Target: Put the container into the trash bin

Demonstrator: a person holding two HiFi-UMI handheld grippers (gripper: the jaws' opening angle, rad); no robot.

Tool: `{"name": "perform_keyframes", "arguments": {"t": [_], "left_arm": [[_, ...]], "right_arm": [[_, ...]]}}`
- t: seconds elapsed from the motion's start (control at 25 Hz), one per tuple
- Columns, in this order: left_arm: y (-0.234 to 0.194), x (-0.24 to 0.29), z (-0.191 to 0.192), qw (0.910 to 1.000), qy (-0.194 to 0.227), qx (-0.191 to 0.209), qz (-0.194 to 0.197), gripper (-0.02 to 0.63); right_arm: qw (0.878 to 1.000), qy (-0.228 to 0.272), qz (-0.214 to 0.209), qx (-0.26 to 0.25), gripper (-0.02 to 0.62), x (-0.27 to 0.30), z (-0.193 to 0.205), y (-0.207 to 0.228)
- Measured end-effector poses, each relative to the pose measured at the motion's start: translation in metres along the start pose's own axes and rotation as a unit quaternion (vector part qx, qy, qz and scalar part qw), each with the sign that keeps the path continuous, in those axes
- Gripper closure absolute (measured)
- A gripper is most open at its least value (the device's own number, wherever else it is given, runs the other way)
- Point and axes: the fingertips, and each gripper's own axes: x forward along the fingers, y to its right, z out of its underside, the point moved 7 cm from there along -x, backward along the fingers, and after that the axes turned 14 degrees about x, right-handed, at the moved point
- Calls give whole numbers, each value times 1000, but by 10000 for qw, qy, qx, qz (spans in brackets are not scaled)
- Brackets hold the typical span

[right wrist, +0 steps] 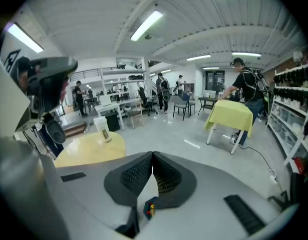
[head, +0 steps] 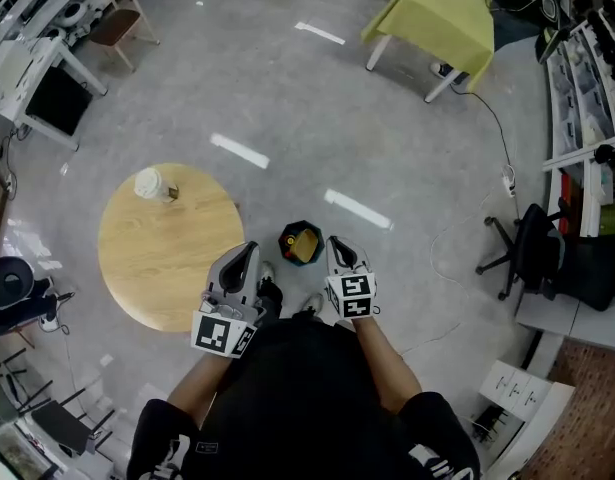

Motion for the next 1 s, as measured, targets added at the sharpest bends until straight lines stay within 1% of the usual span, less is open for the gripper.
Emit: {"name": "perform_keyframes", "arguments": {"t": [0.12, 0.24, 0.4, 0.48, 0.68, 1.0], "left_arm": [[6, -6, -9, 10000, 54, 4, 30, 598], [12, -11, -14, 10000, 56, 46, 60, 597], [20, -10, -10, 9999, 28, 17, 146, 598], [24, -7, -7, 9998, 14, -17, 194, 598], [30, 1, -4, 9996, 25, -16, 269, 598], [33, 7, -5, 9996, 104, -40, 260, 598]], "right_arm": [[9987, 498, -74, 118, 568, -33, -20, -13], [9948, 1010, -61, 119, 568, -64, -39, -25], [9895, 1425, -33, 225, 568, -91, -47, -31], [9883, 1510, -20, 231, 568, -96, -47, -31], [9883, 1516, -50, 181, 569, -98, -44, -31], [9877, 1554, -87, 158, 569, -99, -47, -26]]}}
